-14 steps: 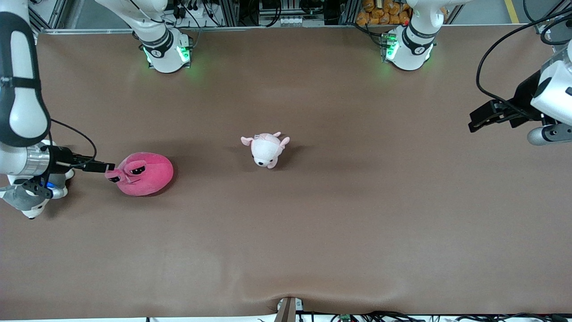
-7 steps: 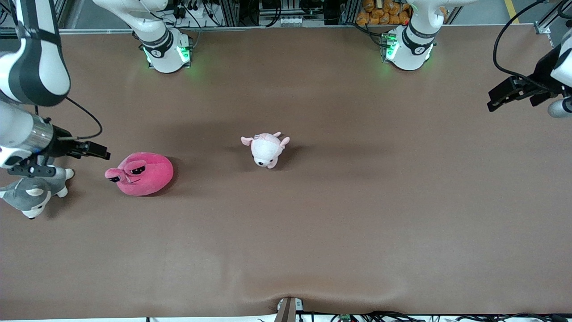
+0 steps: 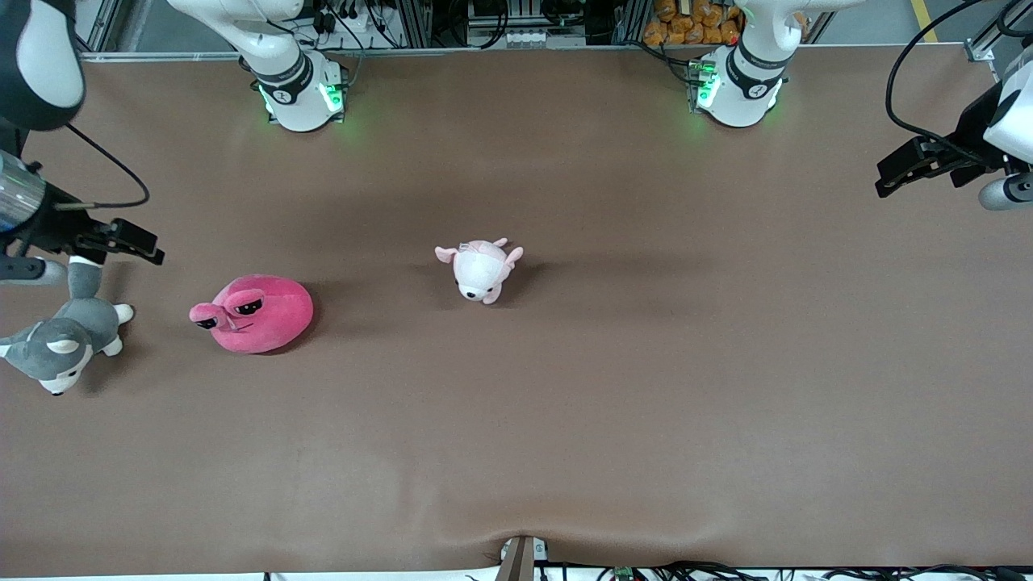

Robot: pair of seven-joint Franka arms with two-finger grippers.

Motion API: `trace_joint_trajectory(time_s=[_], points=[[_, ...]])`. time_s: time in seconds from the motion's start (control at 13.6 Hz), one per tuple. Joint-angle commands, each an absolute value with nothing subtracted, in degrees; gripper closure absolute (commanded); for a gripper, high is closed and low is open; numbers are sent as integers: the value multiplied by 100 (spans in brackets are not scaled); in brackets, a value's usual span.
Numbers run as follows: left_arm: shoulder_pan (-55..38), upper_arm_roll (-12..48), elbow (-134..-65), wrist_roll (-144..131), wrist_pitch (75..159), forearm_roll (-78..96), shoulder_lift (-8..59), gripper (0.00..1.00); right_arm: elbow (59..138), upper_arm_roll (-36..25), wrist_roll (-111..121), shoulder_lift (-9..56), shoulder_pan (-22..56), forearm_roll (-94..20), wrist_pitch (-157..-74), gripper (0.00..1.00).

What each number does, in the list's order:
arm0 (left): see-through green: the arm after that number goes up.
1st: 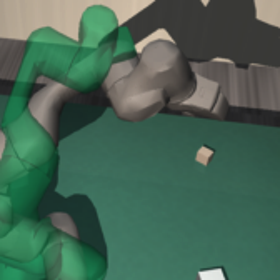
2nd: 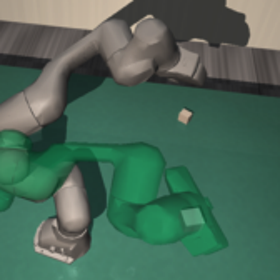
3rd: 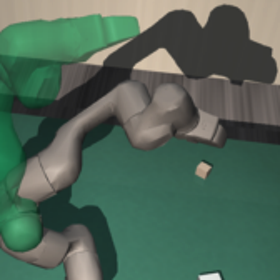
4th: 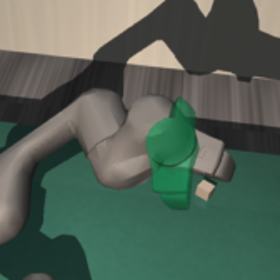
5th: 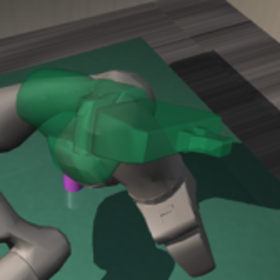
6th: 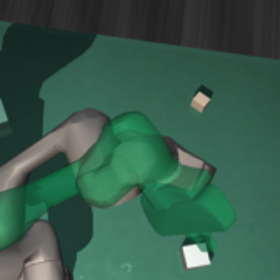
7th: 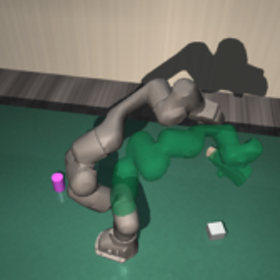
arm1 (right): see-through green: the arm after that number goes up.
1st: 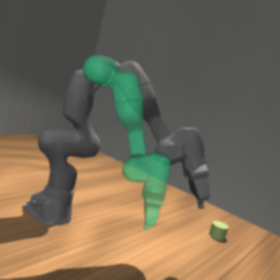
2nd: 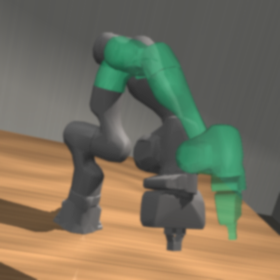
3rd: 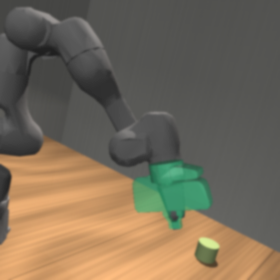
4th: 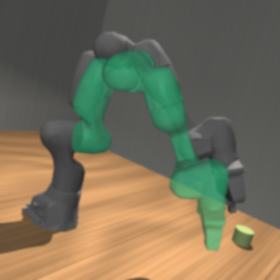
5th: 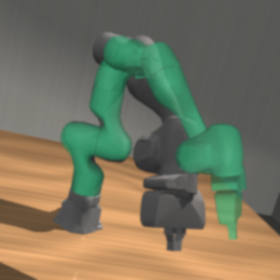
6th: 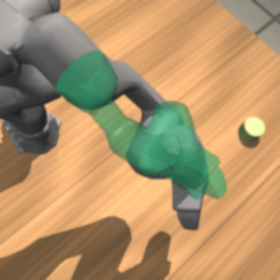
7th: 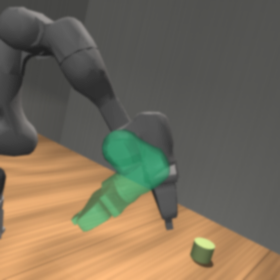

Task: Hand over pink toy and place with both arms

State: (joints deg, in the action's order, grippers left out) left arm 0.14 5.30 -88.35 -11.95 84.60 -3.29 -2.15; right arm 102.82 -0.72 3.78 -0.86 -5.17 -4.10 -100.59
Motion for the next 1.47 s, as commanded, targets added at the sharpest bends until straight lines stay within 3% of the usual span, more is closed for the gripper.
trace_joint_trajectory(time_s=[0.0,0.29,0.81,1.4], points=[[26,448,-8851,-1134,8526,-360,-308,0,9854,-62,404,-175,-554,-238,-9485,0],[97,474,-8859,-1116,8298,-360,-299,0,9571,-9,194,-596,-519,-237,-8755,0],[88,527,-8859,-1116,8218,-325,-308,0,10045,166,-9,-1300,-369,69,-8675,0],[53,545,-8859,-1107,8235,-369,-308,0,10002,158,79,-1231,-387,123,-8771,0]])
